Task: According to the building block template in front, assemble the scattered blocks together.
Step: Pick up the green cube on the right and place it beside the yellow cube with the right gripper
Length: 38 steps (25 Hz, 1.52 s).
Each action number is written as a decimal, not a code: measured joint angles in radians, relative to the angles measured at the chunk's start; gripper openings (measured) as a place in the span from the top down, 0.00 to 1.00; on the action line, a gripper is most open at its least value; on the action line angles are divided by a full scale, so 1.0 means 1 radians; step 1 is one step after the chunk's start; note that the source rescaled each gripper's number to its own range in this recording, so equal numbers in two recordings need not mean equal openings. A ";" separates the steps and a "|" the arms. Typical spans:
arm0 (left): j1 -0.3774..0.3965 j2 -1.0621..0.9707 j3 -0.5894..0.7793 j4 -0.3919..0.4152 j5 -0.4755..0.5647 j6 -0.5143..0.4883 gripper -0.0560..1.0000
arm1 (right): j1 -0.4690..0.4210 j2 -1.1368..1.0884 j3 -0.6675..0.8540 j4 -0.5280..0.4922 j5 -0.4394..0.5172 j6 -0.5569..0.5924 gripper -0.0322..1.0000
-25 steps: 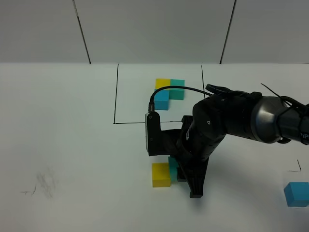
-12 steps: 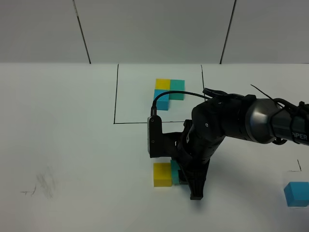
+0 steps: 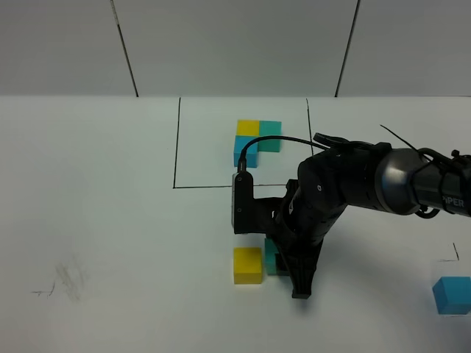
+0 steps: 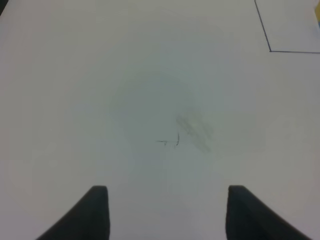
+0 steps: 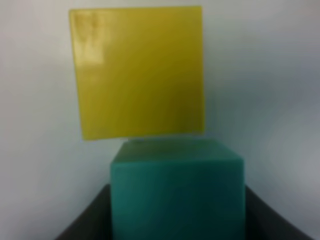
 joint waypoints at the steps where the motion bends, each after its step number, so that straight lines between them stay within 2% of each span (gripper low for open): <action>1: 0.000 0.000 0.000 0.000 0.000 0.000 0.80 | -0.001 0.000 0.000 0.008 0.008 -0.001 0.75; 15: 0.000 0.000 0.000 0.000 0.000 0.000 0.80 | 0.000 0.001 0.000 0.044 0.026 -0.019 0.75; 38: 0.000 0.000 0.001 0.000 0.000 0.000 0.80 | 0.008 0.047 -0.001 0.103 -0.048 -0.049 0.75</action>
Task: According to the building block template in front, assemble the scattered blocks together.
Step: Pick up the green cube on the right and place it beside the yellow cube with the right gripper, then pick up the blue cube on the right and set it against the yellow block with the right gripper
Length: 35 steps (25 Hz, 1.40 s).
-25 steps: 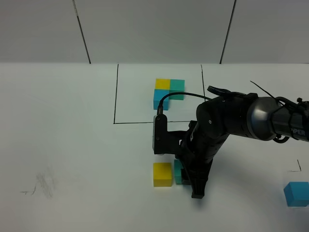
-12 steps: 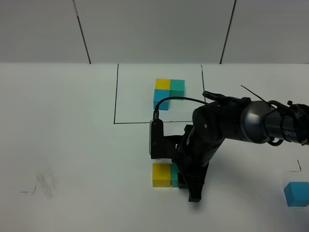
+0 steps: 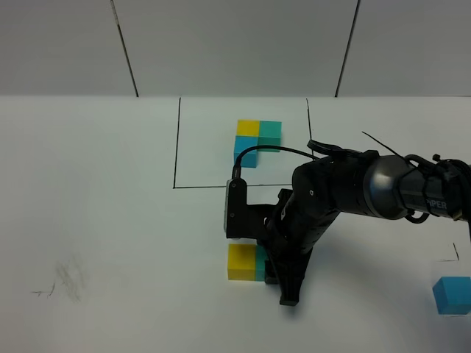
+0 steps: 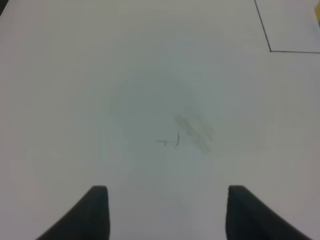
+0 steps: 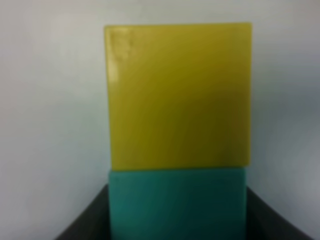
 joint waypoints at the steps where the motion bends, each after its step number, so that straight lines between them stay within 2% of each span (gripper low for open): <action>1: 0.000 0.000 0.000 0.000 0.000 0.000 0.80 | 0.000 0.000 0.000 0.000 0.000 0.000 0.75; 4: 0.000 0.000 0.000 0.000 0.000 0.000 0.80 | 0.000 0.000 0.000 0.000 0.000 0.011 0.73; 5: 0.000 0.000 0.000 0.000 0.000 0.000 0.80 | 0.000 0.000 0.000 0.001 0.000 0.025 0.66; 8: 0.000 0.000 0.000 0.000 0.000 0.000 0.80 | 0.000 -0.017 0.000 -0.010 0.000 0.088 0.32; 9: 0.000 0.000 0.000 0.000 0.000 0.000 0.80 | 0.000 -0.036 0.000 -0.023 0.000 0.136 0.18; 10: 0.000 0.000 0.000 0.000 0.000 0.000 0.80 | 0.001 -0.058 0.000 -0.047 0.000 0.197 0.10; 12: 0.000 0.000 0.000 0.000 0.000 0.000 0.80 | 0.001 -0.125 0.000 -0.122 -0.001 0.355 0.04; 17: 0.000 0.000 0.000 0.000 0.000 0.000 0.80 | -0.048 -0.304 0.051 -0.395 -0.010 0.927 0.00; 19: 0.000 0.000 0.000 0.000 0.000 0.001 0.80 | -0.100 -0.382 0.112 -0.450 -0.010 1.095 0.01; 21: 0.000 0.000 0.000 0.000 0.000 0.001 0.80 | -0.170 -0.448 0.190 -0.479 -0.008 1.198 0.04; 28: 0.000 0.000 0.000 0.000 0.000 0.001 0.80 | -0.374 -0.588 0.407 -0.494 -0.007 1.296 0.06; 35: 0.000 0.000 0.000 0.000 0.000 0.001 0.80 | -0.499 -0.590 0.516 -0.434 -0.054 1.308 0.06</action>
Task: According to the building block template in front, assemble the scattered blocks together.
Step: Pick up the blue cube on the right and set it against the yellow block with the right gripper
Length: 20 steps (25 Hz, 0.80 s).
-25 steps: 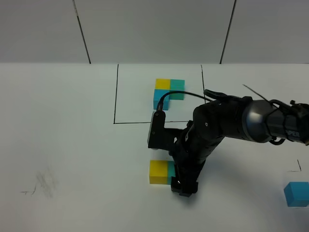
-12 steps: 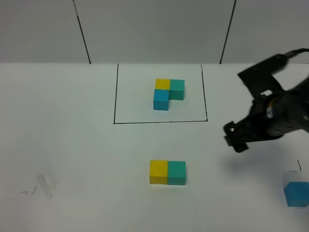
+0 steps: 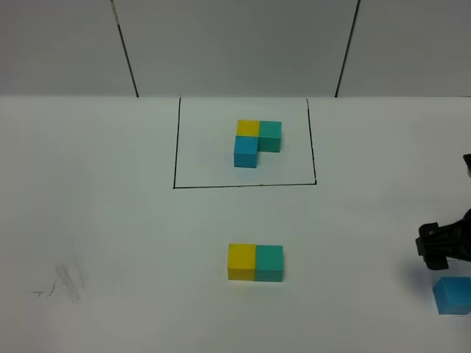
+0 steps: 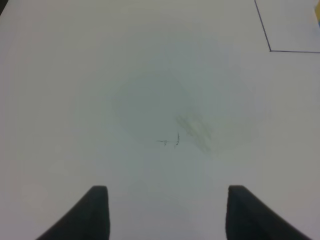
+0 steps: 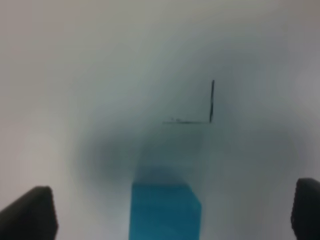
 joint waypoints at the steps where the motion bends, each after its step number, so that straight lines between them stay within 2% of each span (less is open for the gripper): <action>1: 0.000 0.000 0.000 0.000 0.000 0.000 0.80 | -0.009 0.000 0.010 0.010 -0.001 0.000 0.06; 8: 0.000 0.000 0.000 0.000 0.000 0.000 0.80 | -0.033 -0.002 0.102 0.086 -0.060 -0.022 0.07; 15: 0.000 0.000 0.000 0.000 0.000 0.000 0.80 | -0.059 -0.002 0.181 0.093 -0.161 -0.026 0.09; 20: 0.000 0.000 0.000 0.000 0.000 0.000 0.80 | -0.062 0.057 0.184 0.107 -0.200 -0.037 0.09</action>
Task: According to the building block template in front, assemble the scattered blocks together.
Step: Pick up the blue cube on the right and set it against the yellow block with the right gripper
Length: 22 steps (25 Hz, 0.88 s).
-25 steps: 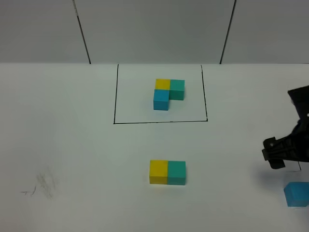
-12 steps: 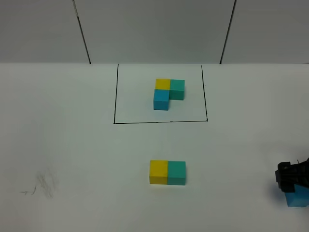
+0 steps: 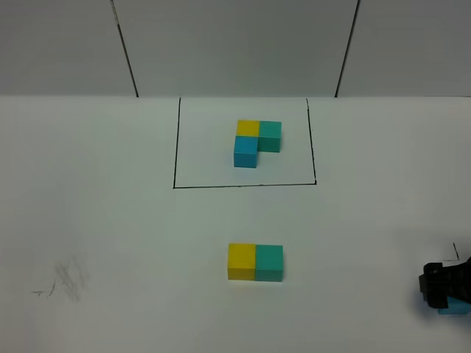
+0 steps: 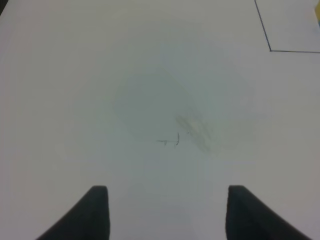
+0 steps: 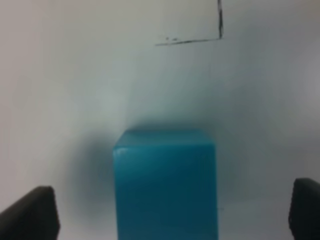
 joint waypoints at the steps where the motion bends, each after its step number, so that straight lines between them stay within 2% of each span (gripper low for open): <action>1: 0.000 0.000 0.000 0.000 0.000 0.000 0.80 | 0.000 0.023 0.000 0.005 -0.010 -0.004 0.09; 6: 0.000 0.000 0.000 0.000 0.000 0.000 0.80 | 0.000 0.103 0.003 0.009 -0.086 -0.011 0.11; 9: 0.000 0.000 0.000 0.000 0.000 0.000 0.80 | 0.000 0.127 0.003 0.009 -0.113 -0.018 0.18; 11: 0.000 0.000 0.000 0.000 0.000 0.000 0.80 | 0.000 0.133 0.003 0.009 -0.118 -0.032 0.30; 13: 0.000 0.000 0.000 0.000 0.000 0.000 0.80 | 0.000 0.133 0.003 0.009 -0.118 -0.060 0.53; 14: 0.000 0.000 0.000 0.000 0.000 0.000 0.80 | 0.000 0.133 0.003 0.009 -0.118 -0.078 0.69; 15: 0.000 0.000 0.000 0.000 0.000 0.000 0.80 | 0.000 0.133 0.003 0.010 -0.118 -0.095 0.76; 19: 0.000 0.000 0.000 0.000 0.000 0.000 0.80 | 0.000 0.082 0.003 0.069 -0.081 -0.150 0.76; 22: 0.000 0.000 0.000 0.000 0.000 -0.001 0.80 | 0.000 -0.008 0.004 0.214 -0.007 -0.248 0.76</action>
